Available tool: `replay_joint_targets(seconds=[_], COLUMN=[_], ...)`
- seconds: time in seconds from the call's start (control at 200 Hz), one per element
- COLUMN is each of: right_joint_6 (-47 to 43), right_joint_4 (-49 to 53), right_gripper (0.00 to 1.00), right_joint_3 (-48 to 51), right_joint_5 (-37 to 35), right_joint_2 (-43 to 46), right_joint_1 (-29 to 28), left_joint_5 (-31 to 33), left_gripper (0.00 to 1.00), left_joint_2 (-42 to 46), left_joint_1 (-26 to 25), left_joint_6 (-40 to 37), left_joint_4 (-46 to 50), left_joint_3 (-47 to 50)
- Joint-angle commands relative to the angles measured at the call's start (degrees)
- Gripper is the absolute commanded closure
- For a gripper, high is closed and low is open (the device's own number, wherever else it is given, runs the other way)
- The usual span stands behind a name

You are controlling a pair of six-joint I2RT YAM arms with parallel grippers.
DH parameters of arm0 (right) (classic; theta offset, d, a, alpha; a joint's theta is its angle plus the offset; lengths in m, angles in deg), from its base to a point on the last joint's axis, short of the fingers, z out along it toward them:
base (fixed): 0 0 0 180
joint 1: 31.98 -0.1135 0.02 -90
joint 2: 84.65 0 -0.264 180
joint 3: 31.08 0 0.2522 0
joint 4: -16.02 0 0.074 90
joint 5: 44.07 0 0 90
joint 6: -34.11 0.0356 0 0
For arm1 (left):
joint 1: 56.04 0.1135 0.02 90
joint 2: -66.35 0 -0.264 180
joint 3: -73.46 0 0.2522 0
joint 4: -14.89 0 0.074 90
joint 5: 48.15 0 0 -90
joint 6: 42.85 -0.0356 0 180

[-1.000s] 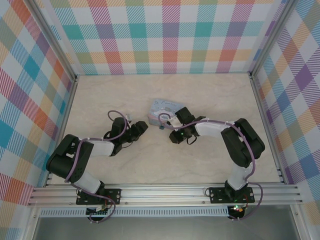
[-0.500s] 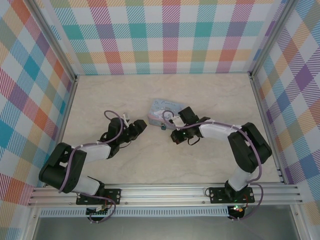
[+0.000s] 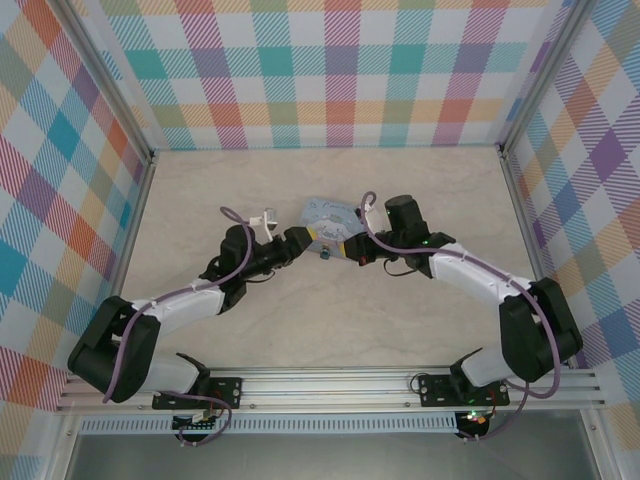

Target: Unlock a padlock with a key

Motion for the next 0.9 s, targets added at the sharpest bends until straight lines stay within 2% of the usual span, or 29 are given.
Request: replay_joint_targets(seconds=[0.0, 0.14, 0.215, 0.37, 0.59, 0.78, 0.895], right_joint_6=[-7.3, -18.1, -27.1, -39.8, -48.4, -52.7, -53.4], right_joint_4=[-0.3, -2.1, -2.9, -5.7, -7.8, -7.9, -7.7], right_gripper=[1.0, 1.0, 1.0, 1.0, 1.0, 1.0, 1.0], right_joint_3=[0.5, 3.0, 3.3, 3.7, 2.7, 1.3, 0.9], right_joint_5=[-10.1, -24.2, -30.4, -38.1, -40.8, -42.1, -42.1], right_joint_2=[3.7, 6.3, 6.5, 5.3, 1.8, -1.3, -1.8], right_joint_1=[-3.8, -7.2, -9.4, -13.4, -18.4, -20.5, -20.8], left_joint_5=[2.0, 6.1, 6.6, 5.5, 3.8, 3.5, 3.6], left_gripper=[0.38, 0.44, 0.47, 0.5, 0.52, 0.54, 0.58], left_joint_2=[-1.6, -2.1, -2.2, -2.3, -4.3, -5.2, -5.2], left_joint_1=[-1.0, -1.2, -1.3, -1.6, -2.9, -3.9, -4.3], left_joint_6=[6.4, 18.2, 24.2, 32.4, 44.9, 46.9, 46.6], left_joint_4=[1.5, 7.0, 12.0, 14.2, 12.2, 11.6, 12.0], left_joint_3=[-2.4, -3.0, -4.0, -4.4, -4.4, -5.5, -5.9])
